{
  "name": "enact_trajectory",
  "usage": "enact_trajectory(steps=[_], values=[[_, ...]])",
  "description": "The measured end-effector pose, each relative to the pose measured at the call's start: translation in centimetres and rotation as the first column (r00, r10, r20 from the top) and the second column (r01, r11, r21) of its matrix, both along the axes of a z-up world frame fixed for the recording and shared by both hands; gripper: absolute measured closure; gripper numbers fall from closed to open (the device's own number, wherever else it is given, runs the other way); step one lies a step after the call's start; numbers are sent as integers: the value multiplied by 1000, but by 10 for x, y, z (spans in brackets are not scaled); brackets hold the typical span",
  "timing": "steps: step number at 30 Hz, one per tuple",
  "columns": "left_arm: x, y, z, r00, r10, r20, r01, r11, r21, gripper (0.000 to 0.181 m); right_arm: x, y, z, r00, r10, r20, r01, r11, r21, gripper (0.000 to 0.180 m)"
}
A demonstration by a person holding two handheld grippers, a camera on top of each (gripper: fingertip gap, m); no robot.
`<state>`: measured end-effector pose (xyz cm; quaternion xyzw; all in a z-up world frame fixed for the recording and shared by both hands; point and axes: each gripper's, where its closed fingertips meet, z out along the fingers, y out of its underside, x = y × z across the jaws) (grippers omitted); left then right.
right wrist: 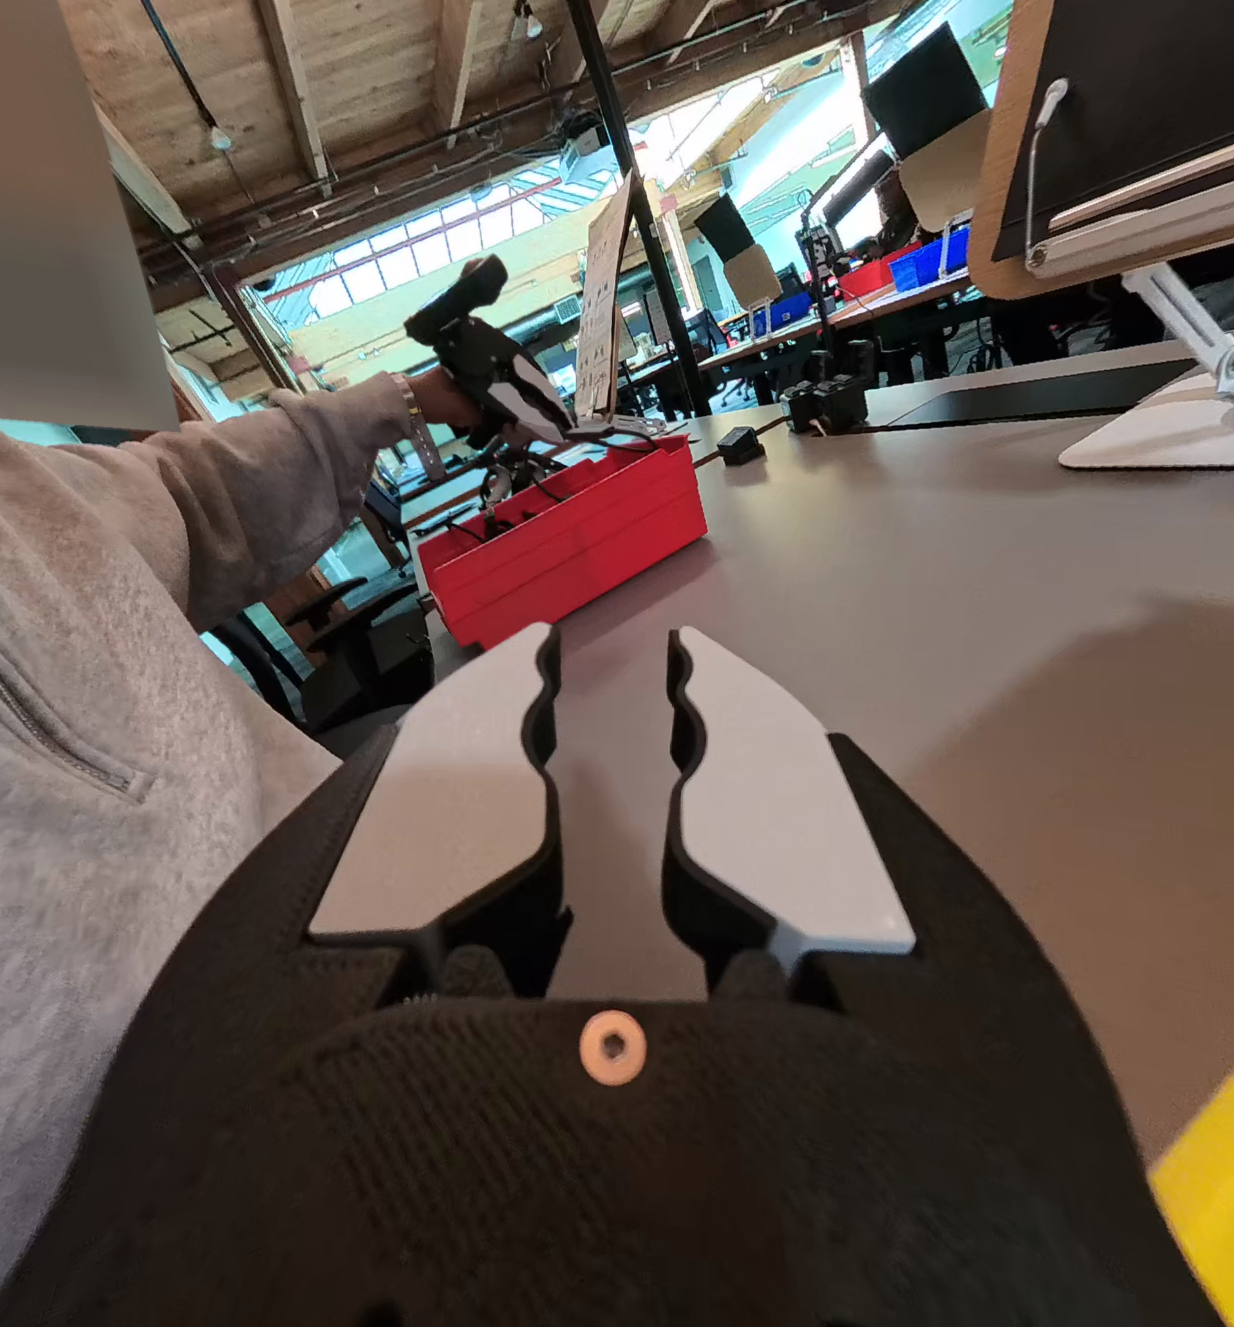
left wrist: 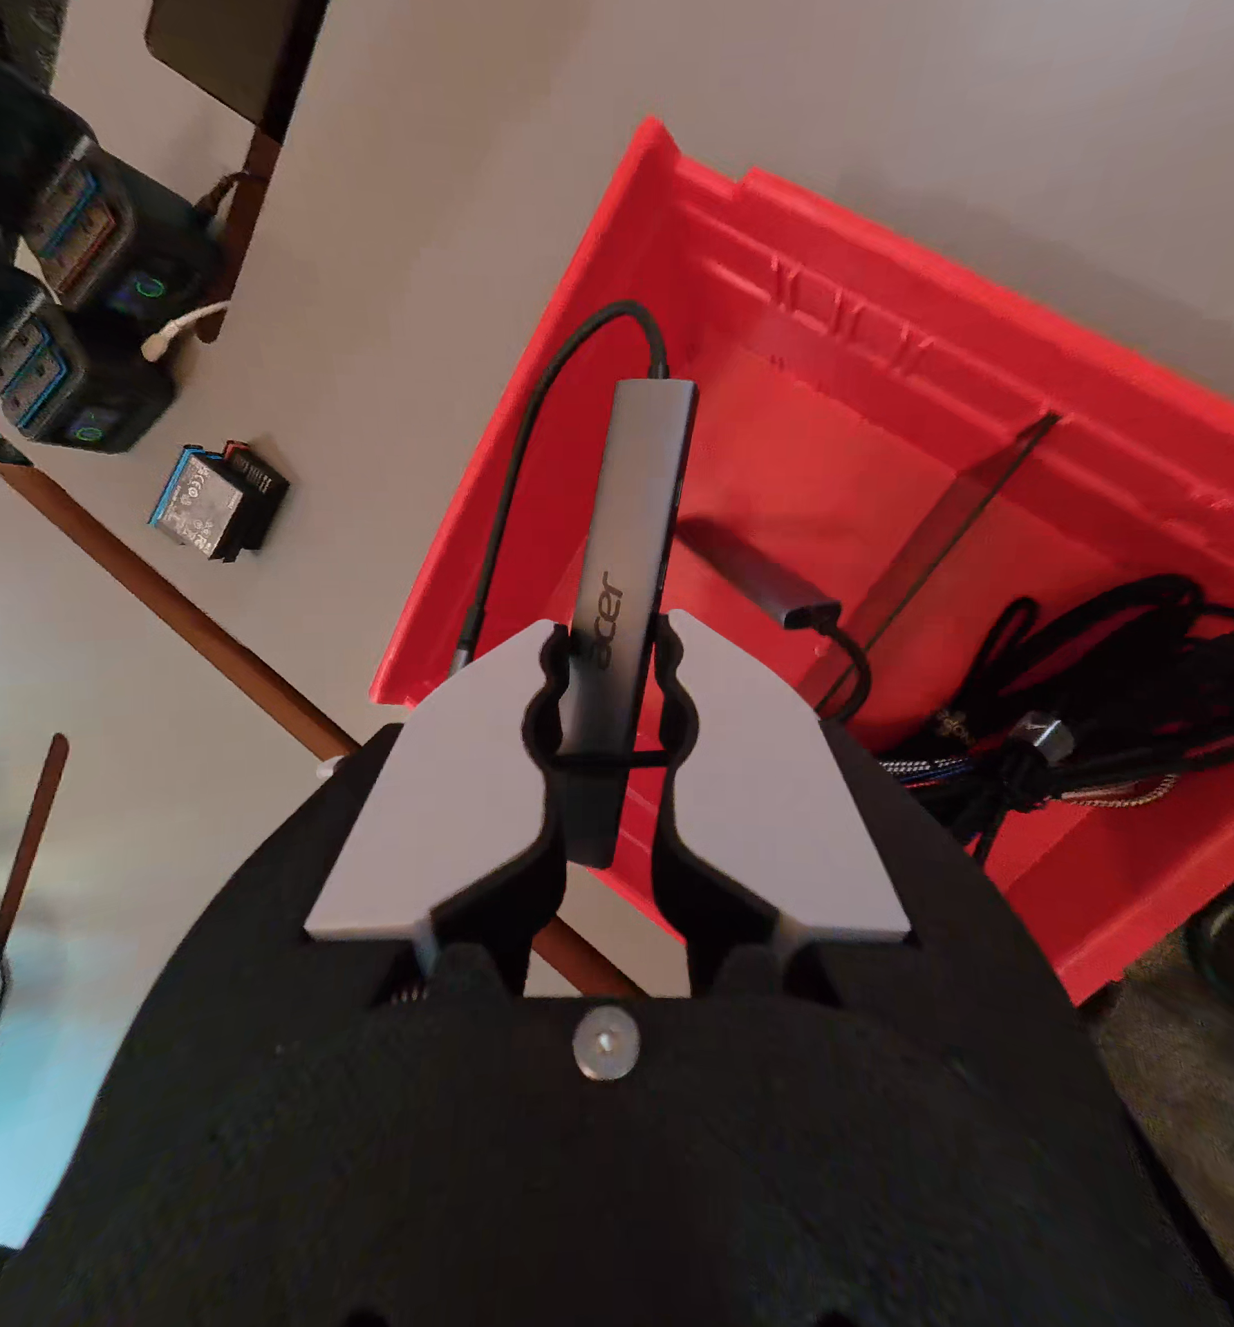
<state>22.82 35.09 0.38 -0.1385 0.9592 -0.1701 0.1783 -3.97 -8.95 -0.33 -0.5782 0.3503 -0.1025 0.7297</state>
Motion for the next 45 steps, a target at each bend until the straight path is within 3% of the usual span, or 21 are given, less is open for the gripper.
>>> enact_trajectory(steps=[6,12,15,21,27,30,33,39,41,45], values=[[-5,-15,13,998,42,-54,-53,974,-221,156,-4,-5,7,1000,-1,3,1,999,49,151],[-24,-19,-15,969,26,-246,-102,948,-301,155,-5,-11,11,1000,-3,-2,4,995,98,151],[-30,-29,-10,955,-7,-296,-119,907,-404,155,-5,-12,11,1000,-8,0,8,995,99,151],[-30,-45,19,954,-64,-293,-138,773,-618,156,-4,-5,6,1000,2,-9,-1,998,64,150],[-26,-61,69,980,-94,-178,-96,557,-825,156,-2,0,1,1000,14,-27,-13,999,53,149],[-22,-65,94,991,-71,-115,-69,469,-881,157,-3,4,-1,999,23,-28,-22,999,33,149],[-24,-73,111,996,-56,-74,-43,429,-902,157,-4,8,-4,999,32,-27,-32,999,7,149],[-50,-129,113,986,-108,-126,-68,430,-900,157,1,15,-8,1000,15,-18,-15,999,-37,149],[-64,-157,113,976,-157,-150,-74,407,-910,157,18,23,0,1000,3,-14,-3,1000,12,150],[-99,-220,102,945,-258,-200,-92,378,-921,157,48,63,28,988,142,-58,-134,982,134,160]])
